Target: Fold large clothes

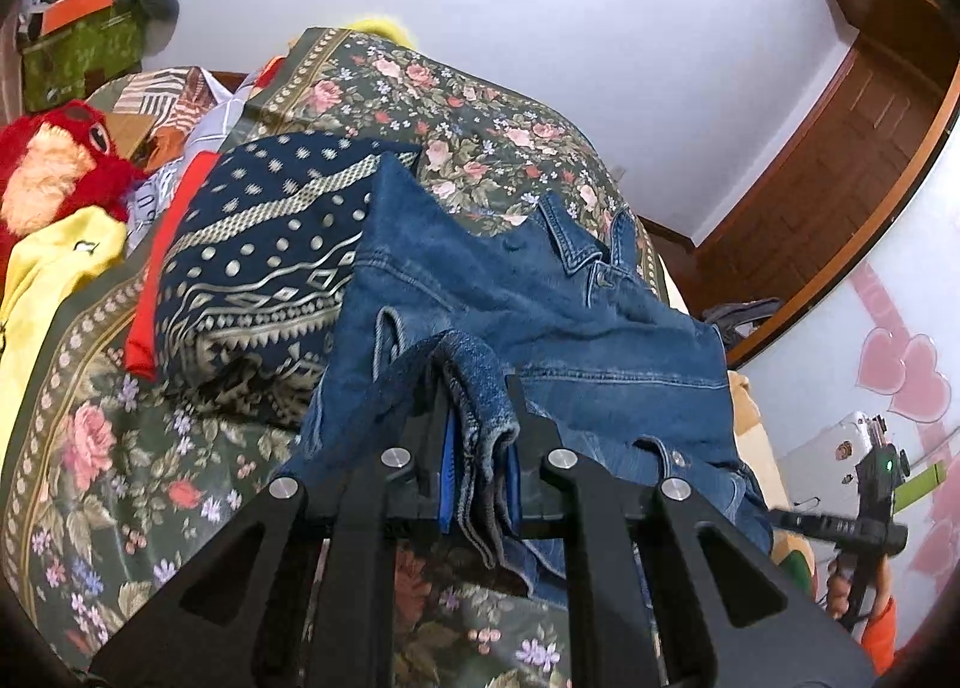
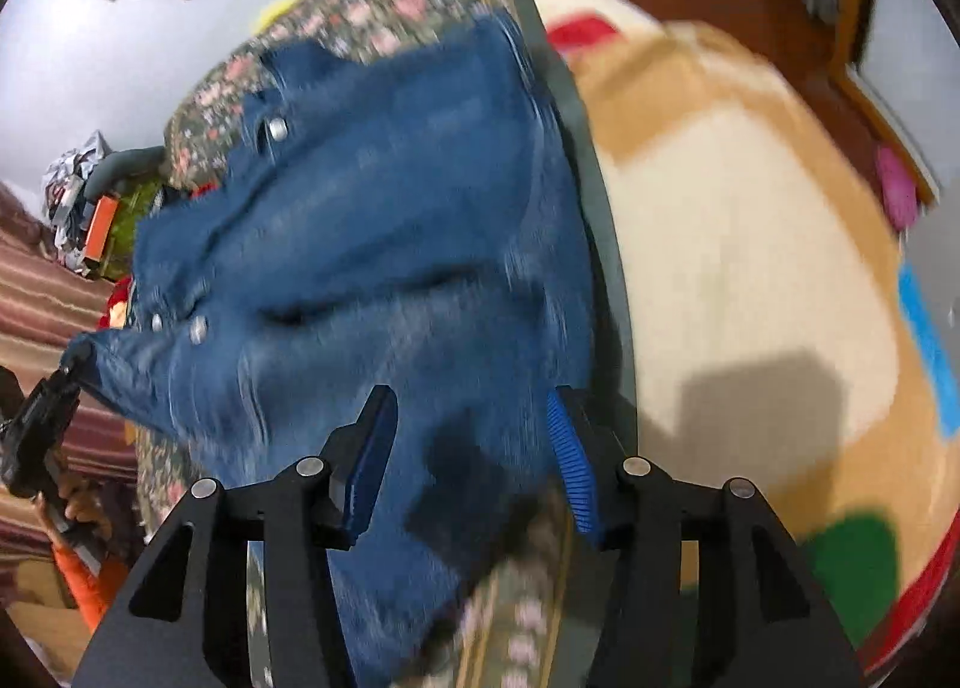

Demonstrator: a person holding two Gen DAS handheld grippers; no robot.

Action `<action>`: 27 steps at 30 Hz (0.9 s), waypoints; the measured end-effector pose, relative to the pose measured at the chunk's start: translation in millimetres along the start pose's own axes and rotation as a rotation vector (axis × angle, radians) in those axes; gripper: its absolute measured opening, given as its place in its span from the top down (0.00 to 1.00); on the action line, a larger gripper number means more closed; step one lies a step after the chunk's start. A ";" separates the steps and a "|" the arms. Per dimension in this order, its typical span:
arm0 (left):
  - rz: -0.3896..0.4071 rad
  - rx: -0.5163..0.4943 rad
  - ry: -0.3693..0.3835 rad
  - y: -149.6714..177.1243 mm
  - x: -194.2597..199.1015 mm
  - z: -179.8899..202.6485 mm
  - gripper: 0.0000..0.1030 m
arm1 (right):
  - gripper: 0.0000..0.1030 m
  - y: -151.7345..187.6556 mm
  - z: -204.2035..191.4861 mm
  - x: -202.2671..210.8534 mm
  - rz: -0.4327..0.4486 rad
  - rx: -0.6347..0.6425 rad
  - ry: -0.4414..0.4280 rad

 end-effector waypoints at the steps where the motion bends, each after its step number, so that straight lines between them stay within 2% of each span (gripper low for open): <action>1: -0.001 0.004 0.002 2.6 2.3 -0.4 0.88 | 0.52 8.7 1.1 0.0 -0.012 -0.011 -0.004; 4: -0.003 0.005 0.005 11.5 9.6 0.7 0.88 | 0.51 26.9 -1.4 -1.9 -0.046 -0.018 -0.031; 9: -0.005 0.002 0.005 22.6 18.9 4.7 0.88 | 0.50 39.2 -13.2 -16.2 -0.084 -0.025 -0.084; 13: -0.010 0.003 0.006 30.0 24.2 6.9 0.88 | 0.48 31.9 -20.6 -23.3 -0.039 -0.002 -0.082; 15: -0.011 0.000 0.005 32.8 26.0 9.2 0.88 | 0.57 24.8 -25.0 -25.3 -0.013 0.000 -0.089; 16: -0.012 -0.002 0.004 33.5 26.9 10.1 0.88 | 0.78 23.1 -28.4 -25.5 -0.007 0.007 -0.093; 17: -0.013 -0.003 0.004 33.8 27.5 10.9 0.88 | 0.86 21.2 -30.3 -24.6 -0.006 0.012 -0.103; 23: -0.015 -0.027 0.005 28.8 27.8 17.1 0.88 | 0.88 -12.4 -57.6 12.6 0.118 0.079 -0.181; 27: 0.012 -0.018 0.033 11.1 24.7 20.7 0.88 | 0.88 -58.3 -71.5 42.6 0.235 0.101 -0.217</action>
Point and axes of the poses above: each gripper's, at about its wrist camera, not at the fingertips, and x roughly against the way its jaws point, z to its right, y to its underside, the point moved 8 cm from there along -x, roughly the way its jaws point, and after that the axes turned 1 degree about y, right-handed, at the moved point
